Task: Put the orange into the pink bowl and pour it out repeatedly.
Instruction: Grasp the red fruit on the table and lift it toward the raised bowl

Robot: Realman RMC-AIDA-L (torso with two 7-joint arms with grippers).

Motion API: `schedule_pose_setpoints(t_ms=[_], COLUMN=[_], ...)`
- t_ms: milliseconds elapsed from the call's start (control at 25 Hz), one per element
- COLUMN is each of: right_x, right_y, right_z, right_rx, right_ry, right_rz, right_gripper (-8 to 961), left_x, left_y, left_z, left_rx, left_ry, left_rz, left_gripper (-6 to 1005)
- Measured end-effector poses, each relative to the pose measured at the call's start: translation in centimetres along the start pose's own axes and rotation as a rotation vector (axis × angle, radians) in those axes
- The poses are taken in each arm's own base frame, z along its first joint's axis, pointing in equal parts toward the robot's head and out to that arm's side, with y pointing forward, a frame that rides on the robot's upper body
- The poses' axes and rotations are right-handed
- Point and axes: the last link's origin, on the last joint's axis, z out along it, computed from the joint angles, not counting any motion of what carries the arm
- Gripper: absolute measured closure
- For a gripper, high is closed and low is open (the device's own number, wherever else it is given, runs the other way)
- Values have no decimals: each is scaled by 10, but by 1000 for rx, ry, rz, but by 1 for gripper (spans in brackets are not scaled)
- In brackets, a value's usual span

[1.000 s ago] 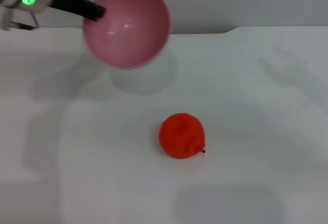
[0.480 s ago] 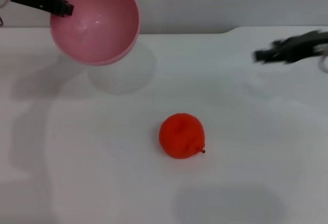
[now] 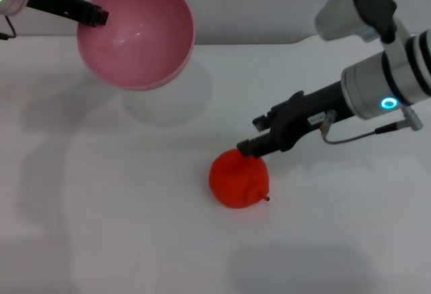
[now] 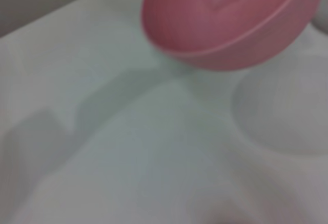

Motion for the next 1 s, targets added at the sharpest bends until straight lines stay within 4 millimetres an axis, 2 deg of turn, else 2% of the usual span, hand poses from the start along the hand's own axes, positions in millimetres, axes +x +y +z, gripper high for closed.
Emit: schedule_pose_setpoints(t_ms=[360,1000], right_x=[12,31], right_y=[5,-1], right_z=[16,46], right_rx=[-32,6], right_ry=[52,89], right_rz=[26,82], right_gripper=[350,356], left_x=[-3,-4], left_y=[3,15], left_z=[2,9], left_rx=[-8,-35], left_ry=[-1,-8], left_rz=[-6,2], left_gripper=[960,960])
